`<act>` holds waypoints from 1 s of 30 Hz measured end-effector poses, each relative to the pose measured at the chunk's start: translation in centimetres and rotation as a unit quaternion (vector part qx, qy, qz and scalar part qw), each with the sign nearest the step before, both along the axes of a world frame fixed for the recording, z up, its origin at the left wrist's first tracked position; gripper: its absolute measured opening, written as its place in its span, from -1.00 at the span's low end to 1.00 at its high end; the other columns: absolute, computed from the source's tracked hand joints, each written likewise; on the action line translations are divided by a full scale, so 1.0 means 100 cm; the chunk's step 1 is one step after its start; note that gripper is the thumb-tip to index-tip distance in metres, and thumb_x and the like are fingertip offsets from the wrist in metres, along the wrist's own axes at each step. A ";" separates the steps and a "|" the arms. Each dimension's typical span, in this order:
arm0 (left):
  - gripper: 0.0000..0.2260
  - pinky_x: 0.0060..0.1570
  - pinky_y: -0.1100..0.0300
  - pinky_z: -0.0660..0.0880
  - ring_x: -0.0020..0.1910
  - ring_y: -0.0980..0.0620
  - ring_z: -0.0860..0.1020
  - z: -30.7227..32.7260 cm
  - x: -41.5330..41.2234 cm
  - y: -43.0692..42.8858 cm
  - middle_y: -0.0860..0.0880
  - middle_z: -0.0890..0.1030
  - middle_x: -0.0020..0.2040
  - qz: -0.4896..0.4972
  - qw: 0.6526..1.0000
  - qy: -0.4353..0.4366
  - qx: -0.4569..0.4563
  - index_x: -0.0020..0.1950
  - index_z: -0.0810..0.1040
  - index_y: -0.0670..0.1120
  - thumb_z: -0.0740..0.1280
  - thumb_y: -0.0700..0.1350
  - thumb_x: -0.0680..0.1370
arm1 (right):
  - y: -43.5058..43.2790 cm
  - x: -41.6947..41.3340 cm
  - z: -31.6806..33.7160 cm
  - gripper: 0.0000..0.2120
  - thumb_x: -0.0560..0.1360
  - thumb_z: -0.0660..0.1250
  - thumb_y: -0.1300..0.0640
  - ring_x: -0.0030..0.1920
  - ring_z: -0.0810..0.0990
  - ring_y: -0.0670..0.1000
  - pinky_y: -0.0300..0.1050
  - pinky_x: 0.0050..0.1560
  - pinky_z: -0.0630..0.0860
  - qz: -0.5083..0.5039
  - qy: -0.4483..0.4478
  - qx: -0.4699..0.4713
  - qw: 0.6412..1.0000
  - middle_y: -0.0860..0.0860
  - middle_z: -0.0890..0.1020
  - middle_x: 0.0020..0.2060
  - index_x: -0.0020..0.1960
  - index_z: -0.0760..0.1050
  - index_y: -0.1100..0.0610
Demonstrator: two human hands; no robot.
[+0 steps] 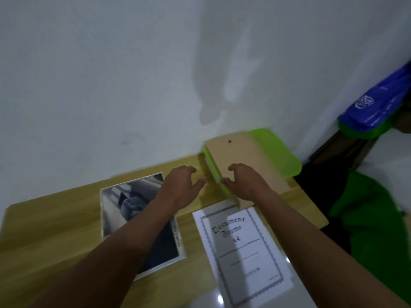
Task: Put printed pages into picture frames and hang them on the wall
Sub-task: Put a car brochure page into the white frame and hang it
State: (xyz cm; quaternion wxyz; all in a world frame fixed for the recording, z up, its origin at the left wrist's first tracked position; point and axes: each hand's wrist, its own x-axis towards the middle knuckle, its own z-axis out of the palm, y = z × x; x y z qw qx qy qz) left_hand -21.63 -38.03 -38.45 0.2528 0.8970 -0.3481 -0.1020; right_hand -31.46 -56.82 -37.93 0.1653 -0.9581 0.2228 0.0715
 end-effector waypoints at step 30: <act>-0.41 -0.13 0.14 0.57 -0.11 -0.05 0.64 -0.049 -0.013 -0.133 -0.11 0.66 0.03 0.357 0.849 0.325 -0.215 0.31 0.50 -0.20 0.52 -0.40 0.30 | -0.183 -0.013 -0.031 -0.25 0.38 0.54 0.32 -0.22 0.59 -0.07 -0.36 -0.31 0.49 -0.160 -0.010 0.290 0.943 -0.01 0.61 -0.20 0.49 0.32 0.22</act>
